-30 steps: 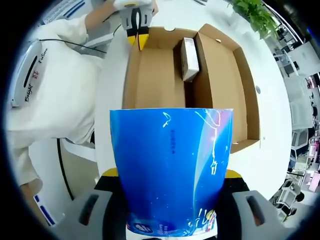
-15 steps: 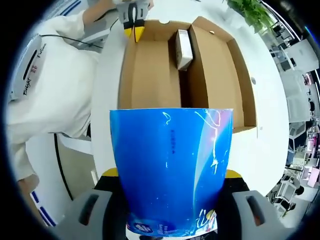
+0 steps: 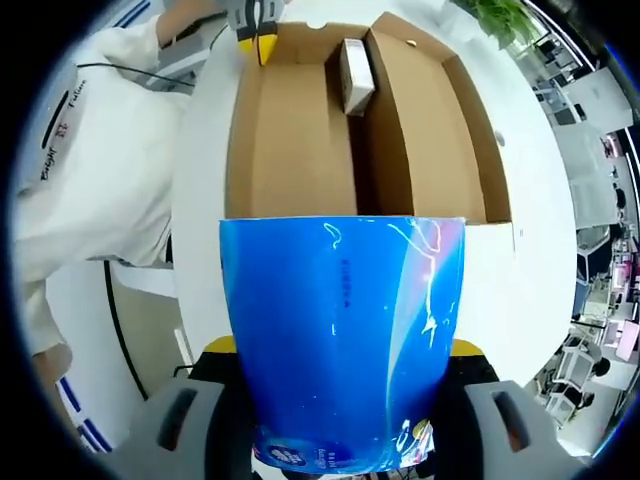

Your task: Operate the shoe box by opening the lid, removing the specified soft item, and placing it in the target area until the item is outside and the box remains undamaged.

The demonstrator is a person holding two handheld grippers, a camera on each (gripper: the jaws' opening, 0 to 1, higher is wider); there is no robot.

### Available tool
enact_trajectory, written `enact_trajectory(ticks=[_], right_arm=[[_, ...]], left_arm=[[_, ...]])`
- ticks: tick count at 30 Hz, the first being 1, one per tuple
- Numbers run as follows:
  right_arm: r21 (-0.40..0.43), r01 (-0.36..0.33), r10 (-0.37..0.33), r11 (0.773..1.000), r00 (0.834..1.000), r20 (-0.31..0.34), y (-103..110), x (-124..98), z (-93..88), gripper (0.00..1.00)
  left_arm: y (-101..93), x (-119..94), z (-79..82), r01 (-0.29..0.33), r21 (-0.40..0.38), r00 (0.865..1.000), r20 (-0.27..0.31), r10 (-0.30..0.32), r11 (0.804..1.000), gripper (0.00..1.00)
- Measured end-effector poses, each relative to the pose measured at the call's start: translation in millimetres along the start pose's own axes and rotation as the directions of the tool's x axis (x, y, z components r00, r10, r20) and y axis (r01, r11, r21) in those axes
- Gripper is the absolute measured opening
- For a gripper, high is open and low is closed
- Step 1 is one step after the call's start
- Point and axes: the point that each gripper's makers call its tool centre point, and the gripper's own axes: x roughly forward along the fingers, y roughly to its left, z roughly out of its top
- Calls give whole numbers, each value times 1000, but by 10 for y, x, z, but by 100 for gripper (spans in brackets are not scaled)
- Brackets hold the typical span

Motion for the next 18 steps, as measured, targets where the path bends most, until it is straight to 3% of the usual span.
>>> enact_trajectory(ticks=[18], right_arm=[[1,-26,26,1000,1000,-8,26,242,-111,70]], left_arm=[[0,-4,-3,-2,2,1000,1,2,1000,1]])
